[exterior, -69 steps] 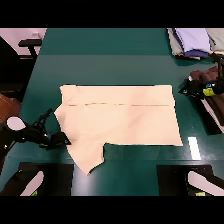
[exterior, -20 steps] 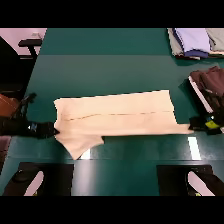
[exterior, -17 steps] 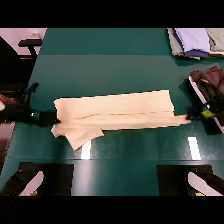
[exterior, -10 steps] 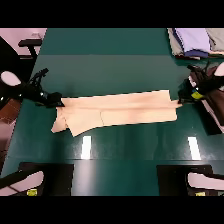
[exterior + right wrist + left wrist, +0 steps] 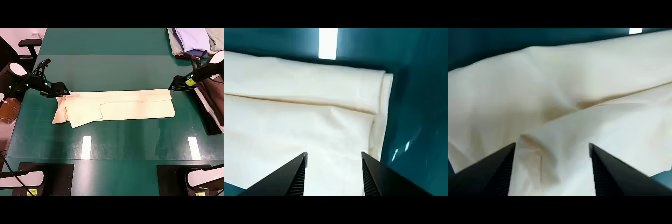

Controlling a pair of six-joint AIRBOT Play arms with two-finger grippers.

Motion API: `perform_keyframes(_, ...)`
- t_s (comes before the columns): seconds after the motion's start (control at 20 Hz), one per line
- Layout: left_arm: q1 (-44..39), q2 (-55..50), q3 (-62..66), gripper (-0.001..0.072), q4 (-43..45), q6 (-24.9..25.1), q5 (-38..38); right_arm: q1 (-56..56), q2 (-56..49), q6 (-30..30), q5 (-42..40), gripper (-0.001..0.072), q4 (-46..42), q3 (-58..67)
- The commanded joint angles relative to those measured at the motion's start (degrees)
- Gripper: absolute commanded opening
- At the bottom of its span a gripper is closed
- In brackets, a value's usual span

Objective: Fold the shirts.

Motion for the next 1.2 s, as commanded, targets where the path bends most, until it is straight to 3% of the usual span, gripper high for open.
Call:
perform_keyframes(0.0,0.02,-0.28,3.13,0.0549,-2.82,-0.13,-1.29,-4.22,-0.81,-2.91,2.60,0.0419,6.36,0.72)
perform_keyframes(0.05,0.02,-0.22,4.15,0.0509,-3.91,-0.11,-2.16,-6.16,-0.76,-3.23,4.26,0.0454,6.45,-0.24)
perform_keyframes(0.15,0.02,-0.22,4.96,0.0027,-8.33,0.24,-2.62,-9.73,-0.76,-3.93,6.51,0.0546,6.45,-3.54)
perform_keyframes(0.2,-0.02,-0.24,4.94,0.0033,-10.84,0.63,-2.08,-11.43,-0.76,-3.93,6.56,0.0581,6.49,-5.86)
perform_keyframes(0.35,-3.26,-0.24,4.90,0.0024,-12.85,0.50,1.55,-14.32,-0.90,-5.25,4.83,0.0581,8.26,-13.09)
perform_keyframes(0.65,-18.49,-3.85,4.96,0.0022,-11.17,-3.96,12.46,-12.04,-1.38,-8.33,-3.39,0.0570,19.32,-22.27)
perform_keyframes(0.7,-20.70,-5.33,4.96,0.0023,-11.30,-4.57,13.84,-10.91,-1.40,-9.22,-3.72,0.0514,20.28,-22.36)
perform_keyframes(0.75,-22.58,-6.64,4.98,0.0023,-11.65,-4.57,14.75,-9.66,-1.31,-9.53,-4.48,0.0408,20.48,-22.23)
perform_keyframes(0.8,-24.44,-8.22,5.18,0.0023,-11.76,-4.61,15.32,-8.52,-1.25,-9.90,-5.14,0.0259,20.94,-21.64)
perform_keyframes(0.85,-25.90,-9.60,5.84,0.0023,-11.87,-4.87,15.10,-7.61,-1.25,-10.34,-5.14,0.0049,21.42,-20.37)
perform_keyframes(0.9,-27.36,-11.17,6.73,0.0023,-11.80,-5.75,14.82,-6.78,-1.20,-10.32,-4.31,0.0017,21.38,-18.05)
perform_keyframes(1.15,-32.48,-16.15,10.78,0.0023,-11.65,-6.58,15.52,-3.17,5.40,-7.43,0.28,0.0016,21.42,-5.88)
